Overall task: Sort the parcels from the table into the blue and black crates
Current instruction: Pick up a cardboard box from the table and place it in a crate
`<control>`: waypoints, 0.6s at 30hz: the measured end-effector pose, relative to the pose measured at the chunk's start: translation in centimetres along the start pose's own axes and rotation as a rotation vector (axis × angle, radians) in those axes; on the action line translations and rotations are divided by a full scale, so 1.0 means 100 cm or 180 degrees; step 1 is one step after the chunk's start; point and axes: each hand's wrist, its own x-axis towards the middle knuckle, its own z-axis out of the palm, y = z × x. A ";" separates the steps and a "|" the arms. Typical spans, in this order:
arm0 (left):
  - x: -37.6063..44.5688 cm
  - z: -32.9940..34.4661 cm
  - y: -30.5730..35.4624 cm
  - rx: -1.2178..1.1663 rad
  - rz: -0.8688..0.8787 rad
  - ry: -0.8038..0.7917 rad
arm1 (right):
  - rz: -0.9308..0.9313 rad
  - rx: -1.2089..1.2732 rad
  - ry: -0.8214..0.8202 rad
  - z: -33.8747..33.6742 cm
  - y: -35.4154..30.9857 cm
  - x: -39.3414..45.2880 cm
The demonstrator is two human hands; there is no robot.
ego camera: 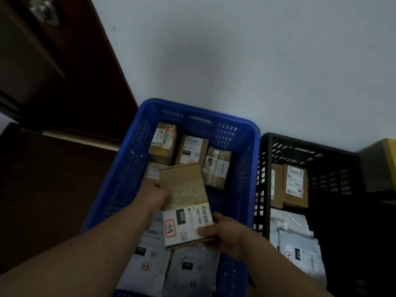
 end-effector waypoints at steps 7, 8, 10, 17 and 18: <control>0.026 0.031 -0.034 0.0306 -0.0202 -0.0351 | -0.0088 0.1031 0.0370 -0.012 -0.016 0.040; 0.030 0.036 -0.036 0.0349 -0.0222 -0.0400 | -0.0101 0.1222 0.0476 -0.013 -0.017 0.046; 0.038 0.046 -0.037 0.0422 -0.0234 -0.0534 | -0.0128 0.1604 0.0659 -0.016 -0.018 0.057; 0.073 0.085 -0.034 0.0404 -0.0364 -0.0763 | -0.0073 0.2185 0.1012 -0.033 -0.017 0.086; 0.079 0.090 -0.034 0.0389 -0.0343 -0.0727 | -0.0072 0.2173 0.1048 -0.036 -0.016 0.091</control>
